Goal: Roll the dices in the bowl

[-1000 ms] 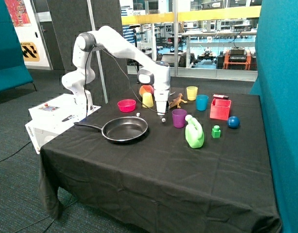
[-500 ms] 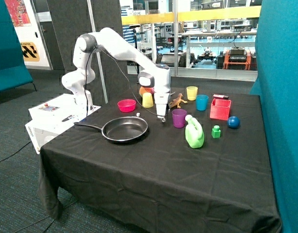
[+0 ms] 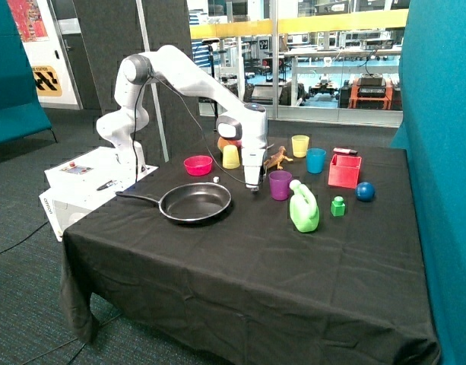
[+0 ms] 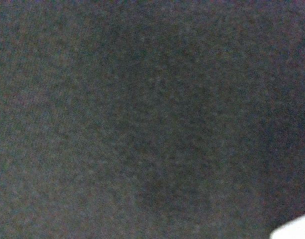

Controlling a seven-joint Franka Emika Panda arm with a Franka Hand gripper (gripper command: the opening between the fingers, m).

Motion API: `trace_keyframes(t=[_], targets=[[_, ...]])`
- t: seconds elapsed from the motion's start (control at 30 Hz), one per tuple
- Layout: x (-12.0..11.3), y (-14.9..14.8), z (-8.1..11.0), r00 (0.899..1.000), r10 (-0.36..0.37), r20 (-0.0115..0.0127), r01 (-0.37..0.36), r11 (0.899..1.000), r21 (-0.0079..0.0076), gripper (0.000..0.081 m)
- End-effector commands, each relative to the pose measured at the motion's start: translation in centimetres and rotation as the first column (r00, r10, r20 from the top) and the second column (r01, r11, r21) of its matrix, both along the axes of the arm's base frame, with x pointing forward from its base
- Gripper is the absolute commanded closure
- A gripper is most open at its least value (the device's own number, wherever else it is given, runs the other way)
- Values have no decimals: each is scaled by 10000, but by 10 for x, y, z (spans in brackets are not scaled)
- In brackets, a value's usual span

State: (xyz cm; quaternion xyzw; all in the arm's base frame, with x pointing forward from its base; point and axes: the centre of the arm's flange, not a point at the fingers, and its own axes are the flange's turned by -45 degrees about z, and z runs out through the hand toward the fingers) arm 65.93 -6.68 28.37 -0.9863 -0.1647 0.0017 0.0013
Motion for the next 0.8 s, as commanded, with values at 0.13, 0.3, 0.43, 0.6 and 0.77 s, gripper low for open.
trace_keyframes(t=[0.13, 0.3, 0.43, 0.6, 0.77], targets=[[-4, 11, -5, 10000, 48, 37, -48, 10000, -20, 457], [-4, 12, -4, 10000, -10, 37, 10, 10000, -20, 462], [-5, 10, -4, 9999, -105, 37, 105, 9999, -20, 468], [-7, 6, -4, 9998, -200, 37, 200, 9998, -20, 476], [-9, 7, -4, 9998, -208, 37, 208, 9998, -20, 481]])
